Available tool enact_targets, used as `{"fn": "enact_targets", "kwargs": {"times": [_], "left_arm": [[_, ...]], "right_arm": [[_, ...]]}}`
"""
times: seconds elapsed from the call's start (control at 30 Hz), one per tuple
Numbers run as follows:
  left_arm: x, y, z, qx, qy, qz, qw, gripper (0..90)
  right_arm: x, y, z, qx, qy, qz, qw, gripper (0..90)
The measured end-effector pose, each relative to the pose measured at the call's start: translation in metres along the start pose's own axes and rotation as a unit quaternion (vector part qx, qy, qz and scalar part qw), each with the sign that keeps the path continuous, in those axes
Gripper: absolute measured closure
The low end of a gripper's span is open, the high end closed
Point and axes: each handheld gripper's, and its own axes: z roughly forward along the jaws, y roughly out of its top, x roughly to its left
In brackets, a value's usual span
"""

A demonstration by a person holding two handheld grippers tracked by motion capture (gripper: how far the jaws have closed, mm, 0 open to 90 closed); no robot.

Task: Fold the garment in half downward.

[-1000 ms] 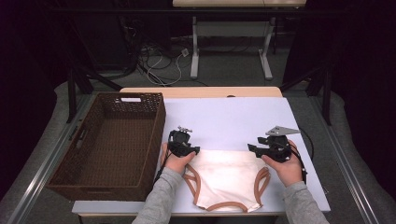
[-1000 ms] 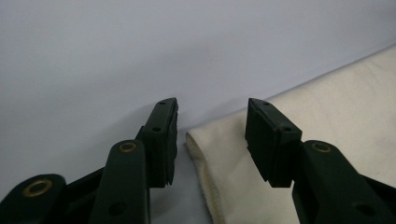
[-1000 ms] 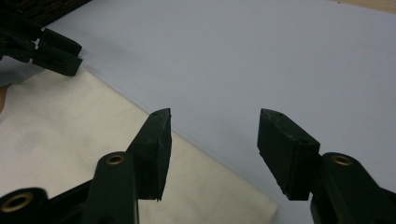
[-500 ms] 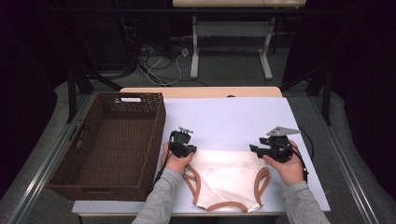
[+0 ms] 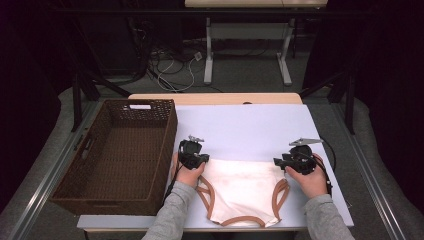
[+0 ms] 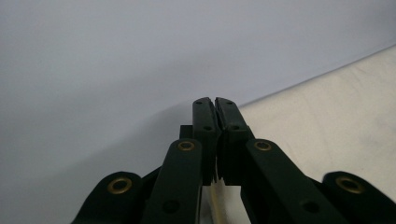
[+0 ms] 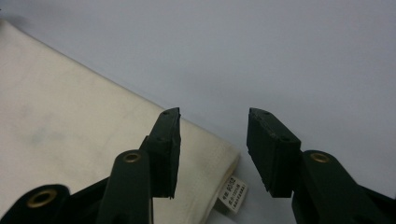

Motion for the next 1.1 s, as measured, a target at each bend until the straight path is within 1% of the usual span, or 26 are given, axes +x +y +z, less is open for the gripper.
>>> {"fn": "enact_targets", "kwargs": {"times": [0.03,0.07,0.17,0.2,0.3,0.33,0.37,0.4,0.43,0.47,0.5,0.57,0.63,0.7,0.73,0.83,0.87,0.9,0.93,1.0,1.1], "left_arm": [[0.0,0.0,-0.001,-0.002,0.001,0.002,1.0,87.8],[0.0,-0.001,-0.001,-0.003,0.002,-0.001,1.0,87.8],[0.0,-0.001,-0.002,-0.006,-0.002,-0.003,1.0,87.8],[0.0,-0.002,-0.002,-0.006,-0.005,-0.007,0.9999,87.8],[0.0,-0.003,-0.002,-0.008,-0.006,-0.01,0.9999,87.8],[0.0,-0.003,-0.002,-0.009,-0.005,-0.013,0.9999,87.8],[-0.001,-0.003,-0.002,-0.01,-0.008,-0.015,0.9998,87.8],[0.0,-0.003,-0.003,-0.009,-0.009,-0.011,0.9999,87.8],[0.0,-0.004,-0.003,-0.009,-0.01,-0.012,0.9998,87.8],[0.0,-0.004,-0.003,-0.01,-0.01,-0.012,0.9998,87.8],[0.0,-0.004,-0.003,-0.01,-0.01,-0.012,0.9998,87.7],[0.0,-0.004,-0.003,-0.009,-0.01,-0.013,0.9998,87.8],[0.0,-0.004,-0.002,-0.009,-0.01,-0.013,0.9998,87.8],[0.0,-0.004,-0.002,-0.007,-0.009,-0.009,0.9999,87.8],[0.0,-0.005,-0.002,-0.007,-0.009,-0.01,0.9999,87.8],[-0.001,-0.005,-0.003,-0.008,-0.011,-0.012,0.9998,87.8],[-0.001,-0.005,-0.003,-0.009,-0.011,-0.014,0.9998,87.8],[-0.001,-0.005,-0.003,-0.008,-0.01,-0.01,0.9999,87.8],[-0.002,-0.005,-0.004,-0.009,-0.011,-0.011,0.9998,87.8],[-0.002,-0.004,-0.004,-0.011,-0.013,-0.011,0.9998,87.8],[-0.002,-0.004,-0.006,-0.014,-0.013,-0.011,0.9998,87.9]], "right_arm": [[0.0,-0.001,0.001,0.003,-0.002,0.002,1.0,55.3],[-0.001,-0.001,0.001,0.005,-0.003,-0.001,1.0,55.8],[-0.002,-0.003,0.003,0.013,-0.003,0.004,0.9999,55.8],[-0.002,-0.003,0.004,0.015,-0.005,0.002,0.9999,55.8],[-0.003,-0.005,0.007,0.021,-0.009,0.001,0.9997,55.8],[-0.004,-0.005,0.009,0.024,-0.014,-0.001,0.9996,55.8],[-0.003,-0.006,0.01,0.028,-0.011,0.004,0.9995,56.0],[-0.003,-0.007,0.011,0.03,-0.013,0.002,0.9995,56.6],[-0.004,-0.007,0.012,0.031,-0.015,0.0,0.9994,57.2],[-0.003,-0.008,0.014,0.034,-0.015,0.002,0.9993,58.5],[-0.003,-0.008,0.014,0.032,-0.018,-0.003,0.9993,60.2],[-0.001,-0.008,0.014,0.033,-0.029,-0.011,0.999,64.4],[0.001,-0.008,0.015,0.032,-0.029,-0.022,0.9988,69.5],[0.004,-0.008,0.015,0.035,-0.028,-0.022,0.9987,74.9],[0.004,-0.008,0.015,0.033,-0.026,-0.029,0.9987,77.8],[0.007,-0.008,0.016,0.035,-0.02,-0.033,0.9986,84.3],[0.008,-0.008,0.015,0.034,-0.022,-0.04,0.9984,85.4],[0.008,-0.007,0.015,0.034,-0.023,-0.043,0.9982,85.9],[0.009,-0.007,0.014,0.034,-0.024,-0.044,0.9982,86.2],[0.009,-0.006,0.013,0.031,-0.017,-0.04,0.9986,86.4],[0.009,-0.004,0.007,0.017,-0.007,-0.034,0.9992,86.7]]}}
